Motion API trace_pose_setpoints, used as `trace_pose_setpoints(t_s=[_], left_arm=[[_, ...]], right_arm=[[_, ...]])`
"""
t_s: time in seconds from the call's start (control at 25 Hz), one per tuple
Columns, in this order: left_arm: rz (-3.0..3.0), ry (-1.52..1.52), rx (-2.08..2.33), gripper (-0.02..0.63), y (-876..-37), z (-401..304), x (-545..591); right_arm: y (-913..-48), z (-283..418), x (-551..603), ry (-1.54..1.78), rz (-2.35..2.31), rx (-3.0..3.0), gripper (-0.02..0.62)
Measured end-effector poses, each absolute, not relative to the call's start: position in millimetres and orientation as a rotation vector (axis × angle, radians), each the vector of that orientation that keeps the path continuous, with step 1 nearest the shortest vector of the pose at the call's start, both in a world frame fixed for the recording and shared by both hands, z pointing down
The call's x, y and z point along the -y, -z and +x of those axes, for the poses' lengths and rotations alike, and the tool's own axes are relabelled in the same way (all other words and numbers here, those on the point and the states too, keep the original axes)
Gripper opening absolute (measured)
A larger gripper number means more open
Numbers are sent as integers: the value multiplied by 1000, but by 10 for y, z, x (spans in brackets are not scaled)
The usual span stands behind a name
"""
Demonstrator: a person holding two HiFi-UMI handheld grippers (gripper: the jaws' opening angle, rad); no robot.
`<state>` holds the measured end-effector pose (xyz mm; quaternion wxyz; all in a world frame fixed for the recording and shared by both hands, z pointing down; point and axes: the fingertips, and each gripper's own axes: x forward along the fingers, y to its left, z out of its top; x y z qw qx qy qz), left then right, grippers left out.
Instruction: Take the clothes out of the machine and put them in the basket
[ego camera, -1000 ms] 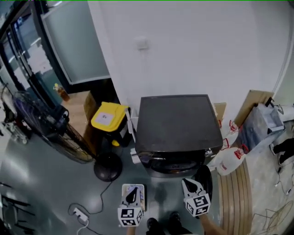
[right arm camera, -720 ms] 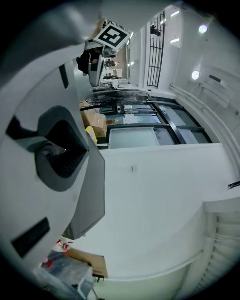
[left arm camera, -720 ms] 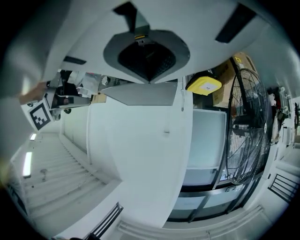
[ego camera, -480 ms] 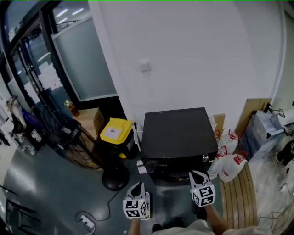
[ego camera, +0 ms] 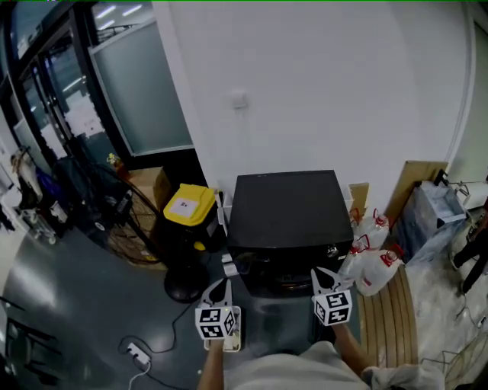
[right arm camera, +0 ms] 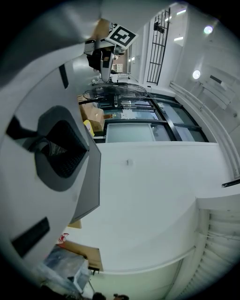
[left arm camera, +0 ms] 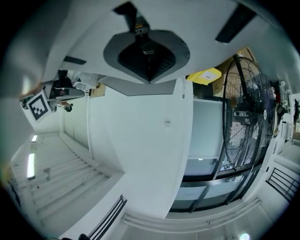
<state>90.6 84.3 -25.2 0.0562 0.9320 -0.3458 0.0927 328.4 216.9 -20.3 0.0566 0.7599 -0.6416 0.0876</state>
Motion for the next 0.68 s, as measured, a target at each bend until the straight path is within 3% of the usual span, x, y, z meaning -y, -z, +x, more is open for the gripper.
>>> trace_pose_setpoints(t_s=[0.68], left_arm=[[2822,-273,1062,19,310,991,-804]], right_arm=[[247,3306,-2078,-259,2298,1959,23]])
